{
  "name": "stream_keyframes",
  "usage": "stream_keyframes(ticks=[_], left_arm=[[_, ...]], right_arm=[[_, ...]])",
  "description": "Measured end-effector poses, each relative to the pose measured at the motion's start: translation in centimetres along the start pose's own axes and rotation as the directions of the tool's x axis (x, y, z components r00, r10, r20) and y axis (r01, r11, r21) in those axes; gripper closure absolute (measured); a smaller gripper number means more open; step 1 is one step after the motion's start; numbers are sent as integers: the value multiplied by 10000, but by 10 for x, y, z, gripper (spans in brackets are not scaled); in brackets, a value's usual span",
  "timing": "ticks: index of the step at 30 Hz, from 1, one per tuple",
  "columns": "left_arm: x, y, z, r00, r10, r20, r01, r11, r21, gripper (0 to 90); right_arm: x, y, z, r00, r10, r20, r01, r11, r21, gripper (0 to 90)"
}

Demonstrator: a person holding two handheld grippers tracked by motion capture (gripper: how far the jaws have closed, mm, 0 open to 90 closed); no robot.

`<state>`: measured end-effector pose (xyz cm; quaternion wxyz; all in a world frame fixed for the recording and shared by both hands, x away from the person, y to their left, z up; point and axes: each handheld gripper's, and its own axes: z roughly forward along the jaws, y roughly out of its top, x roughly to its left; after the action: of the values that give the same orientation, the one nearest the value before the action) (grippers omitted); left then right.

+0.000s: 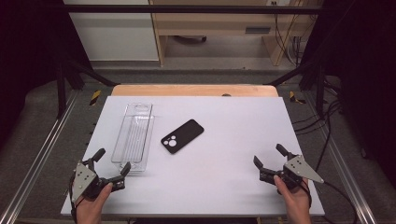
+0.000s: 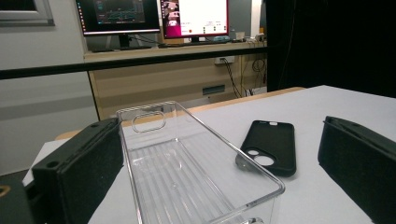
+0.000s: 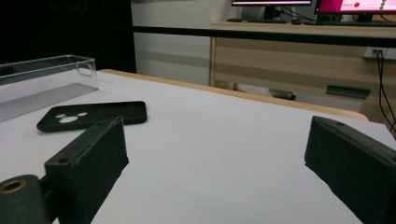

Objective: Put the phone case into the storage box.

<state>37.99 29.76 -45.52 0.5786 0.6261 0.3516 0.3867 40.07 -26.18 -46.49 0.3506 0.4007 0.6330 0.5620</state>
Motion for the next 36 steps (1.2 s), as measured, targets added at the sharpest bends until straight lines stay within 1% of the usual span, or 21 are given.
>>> stream_keyframes(ticks=[3,4,5,8,11,12,13,15,17,19,20,22,23,24,26,28,30,33,35,36], left_arm=[[0,0,1,10000,-31,-3,31,10000,86,0],[0,0,1,10000,-51,-25,51,9999,108,0],[0,0,1,10000,-88,-42,88,9999,92,0],[-1,0,-2,10000,-78,-58,79,9999,85,0],[-1,0,-4,9999,-138,-79,139,9999,69,0],[0,0,-4,9998,-167,-85,168,9998,67,0],[0,-1,-4,9998,-188,-88,188,9998,68,0],[0,-1,-5,9998,-188,-80,189,9998,75,0],[1,-1,-4,9997,-204,-107,205,9998,69,1],[1,-1,-4,9997,-195,-111,196,9997,109,1],[1,-1,-5,9997,-190,-118,192,9998,107,2],[1,-1,-5,9998,-140,-112,141,9998,125,2],[0,0,-6,9999,-78,-105,80,9999,151,2],[0,0,-5,9999,-84,-100,86,9999,133,2],[0,0,-5,9999,-77,-85,78,9999,130,2],[0,0,-5,9999,-112,-73,113,9999,129,2],[0,0,-5,9999,-130,-68,131,9998,141,2],[0,0,-5,9999,-138,-53,139,9998,140,2],[0,0,-5,9999,-152,-54,152,9998,135,2],[0,0,-5,9999,-164,-51,165,9998,124,2]], right_arm=[[-3,-1,2,9990,436,68,-438,9986,311,51],[-5,-2,3,9985,520,159,-527,9975,478,52],[-6,-3,4,9983,523,269,-540,9961,692,58],[-6,-4,5,9965,705,447,-751,9911,1101,75],[-2,-3,6,9974,607,382,-655,9880,1399,83],[1,-3,7,9974,601,391,-658,9839,1662,87],[3,-2,8,9979,543,340,-602,9766,2065,84],[7,0,12,9990,395,200,-434,9631,2656,81],[10,2,17,9990,449,-71,-407,9530,3003,83],[13,6,24,9989,398,-245,-297,9451,3256,90],[15,9,28,9989,297,-352,-159,9397,3417,90],[19,16,36,9984,-29,-570,237,9295,3680,89],[20,18,39,9978,-137,-642,369,9261,3754,88],[23,24,45,9967,-283,-756,555,9202,3874,88],[25,30,49,9952,-444,-872,756,9147,3969,88],[28,37,57,9929,-649,-996,1006,9047,4139,88],[30,43,64,9911,-698,-1129,1117,8985,4245,89],[34,50,76,9882,-792,-1311,1301,8855,4460,92],[37,54,86,9871,-653,-1460,1262,8788,4602,94],[39,55,91,9861,-651,-1531,1308,8722,4713,94]])
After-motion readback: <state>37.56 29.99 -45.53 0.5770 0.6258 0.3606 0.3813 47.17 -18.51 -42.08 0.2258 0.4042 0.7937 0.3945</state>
